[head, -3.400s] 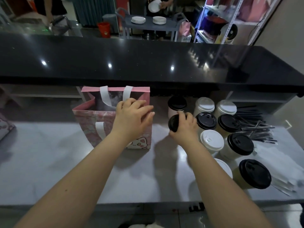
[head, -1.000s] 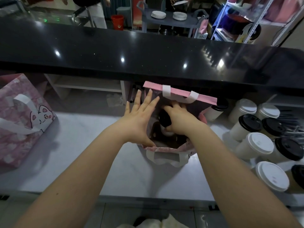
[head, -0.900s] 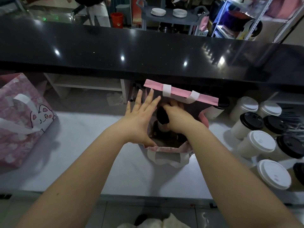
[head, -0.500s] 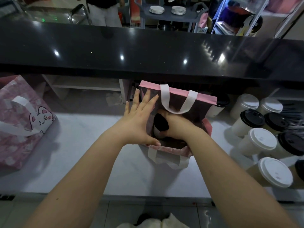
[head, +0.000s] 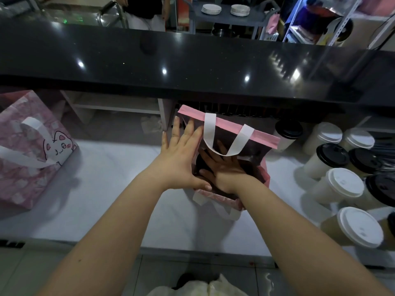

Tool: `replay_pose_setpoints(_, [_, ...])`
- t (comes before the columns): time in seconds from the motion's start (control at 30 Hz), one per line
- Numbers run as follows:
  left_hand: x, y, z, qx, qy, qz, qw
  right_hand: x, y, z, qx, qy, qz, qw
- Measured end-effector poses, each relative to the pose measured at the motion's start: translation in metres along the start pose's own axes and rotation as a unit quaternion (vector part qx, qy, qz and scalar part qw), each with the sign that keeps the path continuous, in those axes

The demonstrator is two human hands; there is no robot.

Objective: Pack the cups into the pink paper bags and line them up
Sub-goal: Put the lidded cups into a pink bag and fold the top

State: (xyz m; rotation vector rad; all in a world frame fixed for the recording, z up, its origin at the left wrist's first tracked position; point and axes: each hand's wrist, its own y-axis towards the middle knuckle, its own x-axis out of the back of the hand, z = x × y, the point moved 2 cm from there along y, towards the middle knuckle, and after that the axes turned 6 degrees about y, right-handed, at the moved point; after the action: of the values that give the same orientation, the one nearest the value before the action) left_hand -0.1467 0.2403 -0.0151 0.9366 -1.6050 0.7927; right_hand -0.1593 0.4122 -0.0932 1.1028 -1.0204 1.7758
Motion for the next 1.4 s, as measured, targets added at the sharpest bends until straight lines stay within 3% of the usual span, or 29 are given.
replay_pose_setpoints(0.33, [0.011,0.005,-0.006,0.04,0.008,-0.017,0.999,0.047,0.023,-0.004,0.058,-0.003,0.09,0.994])
replay_pose_setpoints(0.5, [0.032,0.009,-0.011,0.059,0.054,-0.076,0.994,0.081,0.006,-0.004,0.0,0.054,0.099,0.994])
replay_pose_setpoints(0.6, [0.044,0.008,-0.017,0.061,0.091,-0.126,0.986,0.109,-0.016,-0.006,-0.016,0.063,0.079,0.995])
replay_pose_setpoints(0.7, [0.055,0.011,-0.028,0.068,0.099,-0.193,0.974,0.132,-0.046,-0.008,-0.007,0.146,0.04,0.988])
replay_pose_setpoints(0.87, [0.059,0.04,-0.071,0.024,0.081,-0.189,0.978,0.153,-0.087,-0.026,-0.013,0.16,-0.139,0.977])
replay_pose_setpoints(0.97, [0.052,0.062,-0.106,-0.011,0.088,-0.174,0.981,0.154,-0.111,-0.051,-0.032,0.141,-0.199,0.969])
replay_pose_setpoints(1.23, [0.017,0.091,-0.215,-0.129,0.044,-0.166,0.977,0.144,-0.198,-0.149,-0.141,0.149,-0.271,0.941])
replay_pose_setpoints(1.4, [-0.038,0.099,-0.266,-0.16,0.063,-0.088,0.981,0.106,-0.251,-0.194,-0.218,0.157,-0.239,0.933])
